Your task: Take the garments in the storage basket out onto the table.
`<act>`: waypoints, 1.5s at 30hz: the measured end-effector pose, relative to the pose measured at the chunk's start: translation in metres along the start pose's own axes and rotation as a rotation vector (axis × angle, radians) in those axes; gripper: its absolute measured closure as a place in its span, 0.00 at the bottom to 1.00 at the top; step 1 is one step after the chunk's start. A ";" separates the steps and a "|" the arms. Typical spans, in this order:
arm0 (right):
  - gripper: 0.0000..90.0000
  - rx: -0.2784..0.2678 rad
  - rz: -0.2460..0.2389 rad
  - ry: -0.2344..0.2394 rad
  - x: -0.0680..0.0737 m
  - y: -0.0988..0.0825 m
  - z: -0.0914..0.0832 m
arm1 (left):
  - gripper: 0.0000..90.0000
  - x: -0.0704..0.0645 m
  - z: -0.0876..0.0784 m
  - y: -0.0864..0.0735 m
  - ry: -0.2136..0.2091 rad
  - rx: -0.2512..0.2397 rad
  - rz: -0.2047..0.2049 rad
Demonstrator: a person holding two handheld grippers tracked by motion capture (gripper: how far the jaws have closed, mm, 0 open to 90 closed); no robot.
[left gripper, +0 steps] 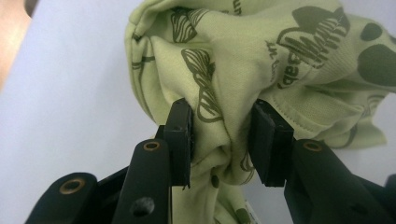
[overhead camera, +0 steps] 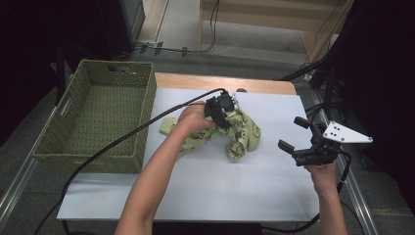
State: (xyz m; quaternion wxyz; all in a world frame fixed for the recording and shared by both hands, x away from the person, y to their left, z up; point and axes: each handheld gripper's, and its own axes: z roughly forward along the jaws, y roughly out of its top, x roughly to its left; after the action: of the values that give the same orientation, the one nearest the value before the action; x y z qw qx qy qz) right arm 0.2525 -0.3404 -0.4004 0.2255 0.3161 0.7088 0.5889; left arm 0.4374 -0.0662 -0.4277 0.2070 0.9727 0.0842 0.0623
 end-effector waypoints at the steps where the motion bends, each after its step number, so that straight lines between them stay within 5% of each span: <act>1: 0.00 0.000 0.001 0.000 0.000 0.000 0.000 | 0.70 0.000 0.001 0.000 -0.004 0.007 -0.003; 5: 0.00 0.002 0.002 0.001 0.000 0.000 0.000 | 0.60 -0.002 0.005 -0.001 -0.012 0.014 -0.025; 15: 0.00 0.005 0.004 0.002 0.000 0.000 0.001 | 0.00 -0.004 0.003 0.000 -0.020 0.022 -0.084; 22: 0.00 0.007 0.002 0.002 0.000 -0.001 0.002 | 0.00 -0.008 -0.005 -0.001 -0.009 0.002 -0.090; 31: 0.00 0.006 0.003 0.003 0.000 -0.001 0.001 | 0.00 -0.010 -0.038 -0.010 -0.035 -0.124 -0.139; 45: 0.00 0.013 0.001 0.011 0.002 -0.001 0.005 | 0.00 -0.014 -0.103 -0.052 0.021 -0.320 -0.209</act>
State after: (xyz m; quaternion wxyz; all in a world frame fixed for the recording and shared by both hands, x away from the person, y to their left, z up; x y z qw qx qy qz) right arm 0.2548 -0.3354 -0.4019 0.2193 0.3146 0.7138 0.5861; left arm 0.4008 0.0187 -0.3572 0.3635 0.9127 0.1757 0.0632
